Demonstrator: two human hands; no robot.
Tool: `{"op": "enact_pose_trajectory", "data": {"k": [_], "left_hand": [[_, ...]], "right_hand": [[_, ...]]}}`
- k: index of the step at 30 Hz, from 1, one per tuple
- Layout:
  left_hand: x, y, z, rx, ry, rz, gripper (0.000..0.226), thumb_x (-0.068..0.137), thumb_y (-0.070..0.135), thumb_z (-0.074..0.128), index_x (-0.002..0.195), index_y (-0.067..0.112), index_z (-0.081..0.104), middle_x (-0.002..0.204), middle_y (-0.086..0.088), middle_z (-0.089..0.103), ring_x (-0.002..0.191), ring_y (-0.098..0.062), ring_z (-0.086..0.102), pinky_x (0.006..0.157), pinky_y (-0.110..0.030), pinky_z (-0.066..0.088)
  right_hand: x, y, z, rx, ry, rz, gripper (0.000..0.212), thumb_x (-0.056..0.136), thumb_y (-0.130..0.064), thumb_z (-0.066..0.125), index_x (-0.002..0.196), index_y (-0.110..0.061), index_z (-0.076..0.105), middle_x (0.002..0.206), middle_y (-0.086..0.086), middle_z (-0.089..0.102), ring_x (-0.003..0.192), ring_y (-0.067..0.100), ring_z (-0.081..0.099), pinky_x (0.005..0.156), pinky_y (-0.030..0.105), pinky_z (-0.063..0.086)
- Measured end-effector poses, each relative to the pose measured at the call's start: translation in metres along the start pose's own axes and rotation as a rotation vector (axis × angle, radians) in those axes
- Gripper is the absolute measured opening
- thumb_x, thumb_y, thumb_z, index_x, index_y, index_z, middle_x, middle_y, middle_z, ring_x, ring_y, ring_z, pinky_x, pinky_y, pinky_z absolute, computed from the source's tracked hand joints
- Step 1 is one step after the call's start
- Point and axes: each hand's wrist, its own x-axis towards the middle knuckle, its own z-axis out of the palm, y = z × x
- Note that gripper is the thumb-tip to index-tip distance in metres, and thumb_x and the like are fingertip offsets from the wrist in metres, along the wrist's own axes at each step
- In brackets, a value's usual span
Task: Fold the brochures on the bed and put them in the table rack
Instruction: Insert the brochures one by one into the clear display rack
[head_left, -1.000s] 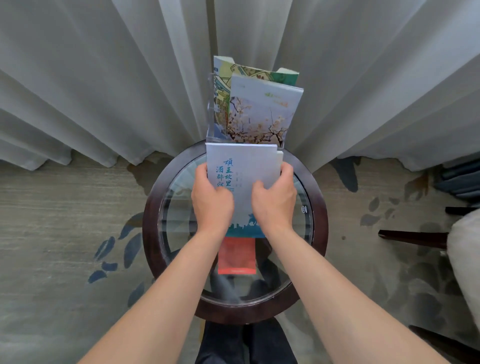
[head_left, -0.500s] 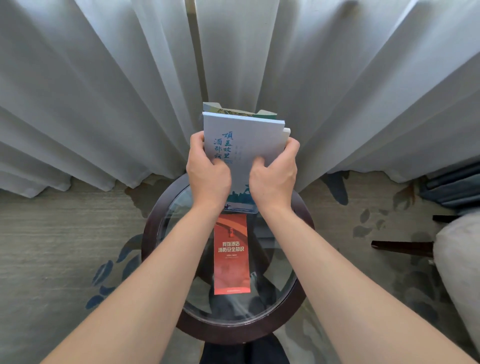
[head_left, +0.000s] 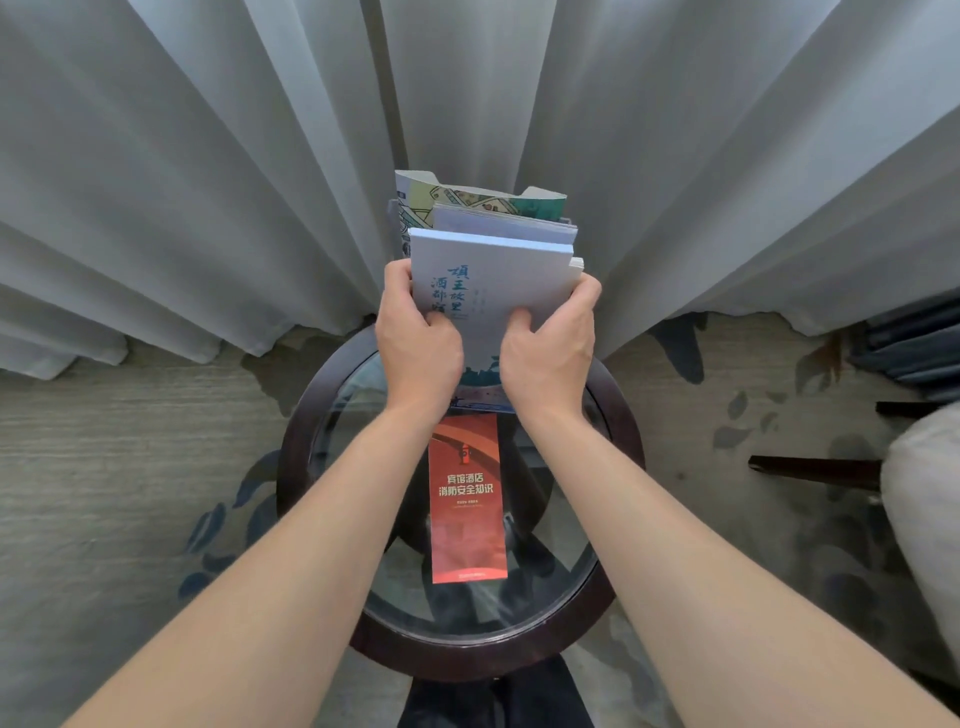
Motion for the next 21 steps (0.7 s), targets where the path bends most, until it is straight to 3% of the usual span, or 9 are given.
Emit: {"op": "enact_pose_trajectory", "data": {"k": [3,6,10,14,18,21], "left_hand": [[-0.002,-0.015,0.003,0.020,-0.017,-0.019,0.036,0.077,-0.007,0.041,0.098,0.023,0.043,0.094,-0.001,0.057,0.085,-0.016,0.051,0.060,-0.011,0.037],[-0.001,-0.023,0.005,0.046,-0.004,-0.025,0.037,0.079,-0.006,0.046,0.103,0.021,0.049,0.100,-0.004,0.059,0.092,-0.020,0.054,0.067,-0.020,0.042],[-0.004,-0.023,0.011,0.108,0.042,-0.010,0.040,0.082,-0.002,0.050,0.117,0.014,0.057,0.104,0.000,0.054,0.091,-0.009,0.049,0.076,-0.019,0.041],[-0.003,-0.023,0.013,0.217,0.107,-0.067,0.034,0.084,0.004,0.051,0.117,0.014,0.056,0.103,0.005,0.050,0.100,-0.017,0.049,0.103,-0.044,0.032],[-0.004,-0.024,0.012,0.238,0.106,-0.085,0.030,0.088,0.011,0.052,0.118,0.017,0.055,0.108,0.006,0.056,0.105,-0.014,0.043,0.108,-0.043,0.026],[-0.009,-0.024,0.015,0.241,0.105,-0.119,0.036,0.089,0.014,0.051,0.125,0.018,0.053,0.114,0.006,0.057,0.120,-0.016,0.042,0.114,-0.040,0.017]], "right_hand": [[-0.003,0.013,0.004,-0.052,-0.007,0.015,0.038,0.086,-0.014,0.060,0.109,-0.029,0.035,0.106,-0.002,0.054,0.102,0.020,0.052,0.080,0.035,0.047],[-0.003,0.021,0.007,-0.096,0.012,0.007,0.036,0.084,-0.017,0.061,0.106,-0.029,0.036,0.100,-0.007,0.049,0.100,0.020,0.050,0.079,0.035,0.044],[-0.001,0.030,0.007,-0.167,0.030,0.026,0.033,0.082,-0.022,0.063,0.105,-0.027,0.040,0.100,-0.002,0.052,0.099,0.021,0.047,0.087,0.044,0.046],[-0.002,0.036,0.006,-0.222,0.025,-0.058,0.029,0.084,-0.021,0.062,0.112,-0.016,0.053,0.104,-0.002,0.054,0.099,0.019,0.045,0.088,0.045,0.045],[-0.001,0.035,0.008,-0.184,0.031,-0.027,0.035,0.086,-0.023,0.063,0.119,-0.017,0.054,0.112,-0.004,0.051,0.105,0.014,0.045,0.093,0.042,0.044],[-0.008,0.036,0.009,-0.154,0.037,-0.004,0.037,0.086,-0.023,0.062,0.121,-0.015,0.054,0.118,-0.003,0.050,0.110,0.015,0.044,0.097,0.042,0.043]]}}
